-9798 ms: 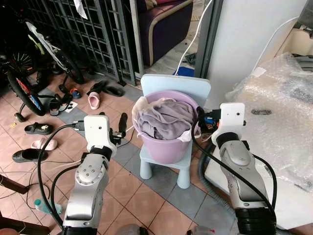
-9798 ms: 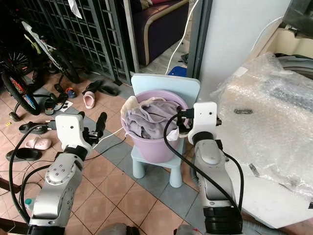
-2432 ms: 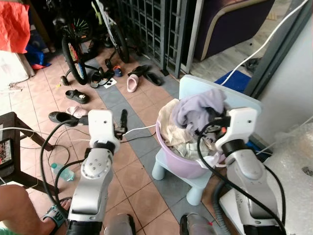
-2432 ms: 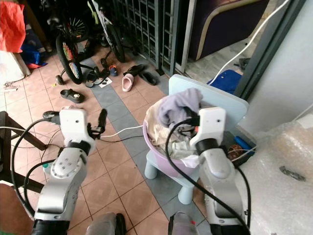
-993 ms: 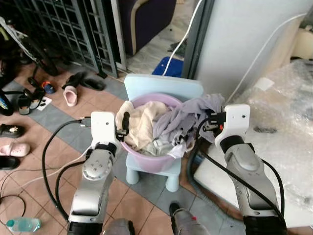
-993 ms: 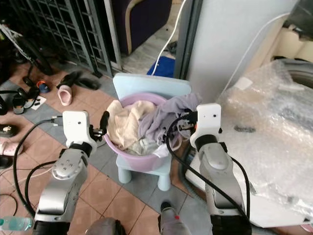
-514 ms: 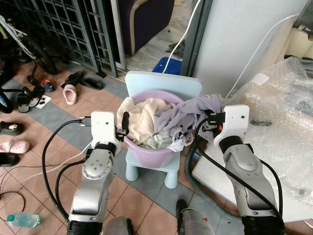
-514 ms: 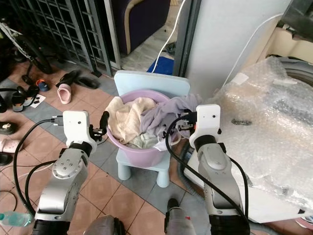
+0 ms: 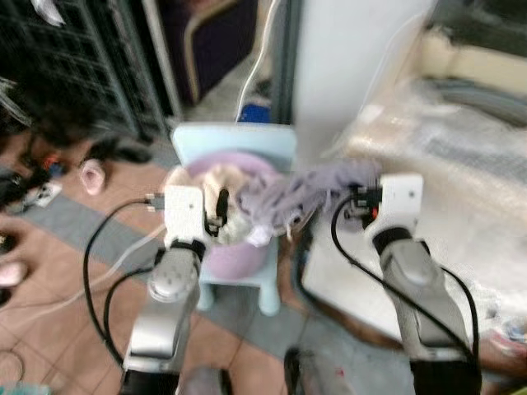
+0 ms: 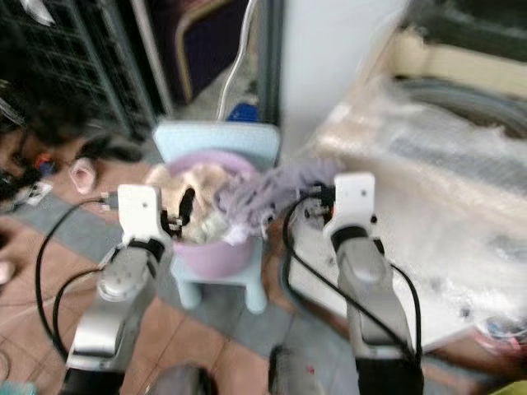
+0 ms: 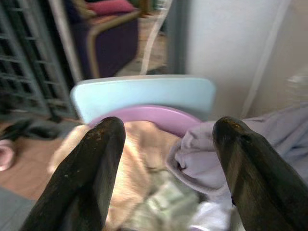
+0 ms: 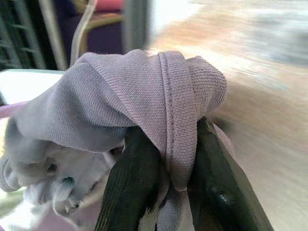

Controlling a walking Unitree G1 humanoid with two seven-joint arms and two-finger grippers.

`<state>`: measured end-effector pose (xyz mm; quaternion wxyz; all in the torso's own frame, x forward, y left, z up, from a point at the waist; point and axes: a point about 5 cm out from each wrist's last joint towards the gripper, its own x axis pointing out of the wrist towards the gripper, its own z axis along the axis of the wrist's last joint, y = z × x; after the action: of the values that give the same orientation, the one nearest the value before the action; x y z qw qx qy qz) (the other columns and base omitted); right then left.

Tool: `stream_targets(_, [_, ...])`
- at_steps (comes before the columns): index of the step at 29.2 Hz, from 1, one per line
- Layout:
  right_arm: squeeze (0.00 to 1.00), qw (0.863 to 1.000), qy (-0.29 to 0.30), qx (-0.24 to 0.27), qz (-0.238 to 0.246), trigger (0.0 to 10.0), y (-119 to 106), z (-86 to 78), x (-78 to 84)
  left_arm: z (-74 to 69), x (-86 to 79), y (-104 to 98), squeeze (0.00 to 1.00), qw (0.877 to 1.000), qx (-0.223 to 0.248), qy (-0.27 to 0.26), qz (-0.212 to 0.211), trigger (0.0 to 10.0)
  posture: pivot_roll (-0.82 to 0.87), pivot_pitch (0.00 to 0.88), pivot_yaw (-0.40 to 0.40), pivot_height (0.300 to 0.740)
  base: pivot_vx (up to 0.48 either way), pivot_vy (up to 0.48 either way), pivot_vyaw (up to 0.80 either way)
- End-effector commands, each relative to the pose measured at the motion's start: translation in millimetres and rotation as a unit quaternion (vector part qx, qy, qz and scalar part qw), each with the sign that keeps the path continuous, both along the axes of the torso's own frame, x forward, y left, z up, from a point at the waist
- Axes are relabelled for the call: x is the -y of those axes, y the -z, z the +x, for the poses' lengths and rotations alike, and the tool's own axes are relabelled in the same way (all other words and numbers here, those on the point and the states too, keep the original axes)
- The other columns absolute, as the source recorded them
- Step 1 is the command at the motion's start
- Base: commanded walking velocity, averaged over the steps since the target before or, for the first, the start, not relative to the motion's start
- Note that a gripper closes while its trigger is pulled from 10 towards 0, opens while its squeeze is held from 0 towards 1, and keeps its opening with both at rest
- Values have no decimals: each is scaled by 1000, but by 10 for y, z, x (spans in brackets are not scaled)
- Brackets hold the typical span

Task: Clothes washing

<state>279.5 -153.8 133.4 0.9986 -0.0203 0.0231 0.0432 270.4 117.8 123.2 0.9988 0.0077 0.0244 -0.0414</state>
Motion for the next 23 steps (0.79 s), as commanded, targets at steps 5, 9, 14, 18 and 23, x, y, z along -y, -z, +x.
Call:
stream_targets(5, [0, 1000, 3, 11, -2, 10000, -39, 18, 11, -4, 12, 1, 0, 1000, 1, 0, 5, 10000, -52, 67, 38, 740, -108, 0, -800])
stream_targets(9, [0, 1000, 3, 12, -4, 10000, -39, 26, 12, -3, 8, 6, 0, 1000, 0, 0, 5, 10000, -53, 67, 36, 740, 0, 0, -800])
stream_targets(14, [0, 1000, 3, 13, -5, 10000, -45, 35, 4, 2, 1, 4, 0, 1000, 2, 2, 6, 10000, -50, 68, 42, 740, 0, 0, -800])
stream_targets(18, [0, 1000, 3, 8, -7, 10000, -8, 8, 20, -12, 10, 10, 0, 1000, 0, 2, 3, 10000, -48, 70, 38, 740, 0, 0, -800])
stream_targets(23, [0, 1000, -2, 9, -7, 10000, -28, 25, 14, -22, 3, 32, 0, 1000, -6, -5, -4, 10000, -52, 68, 33, 740, 0, 0, -754])
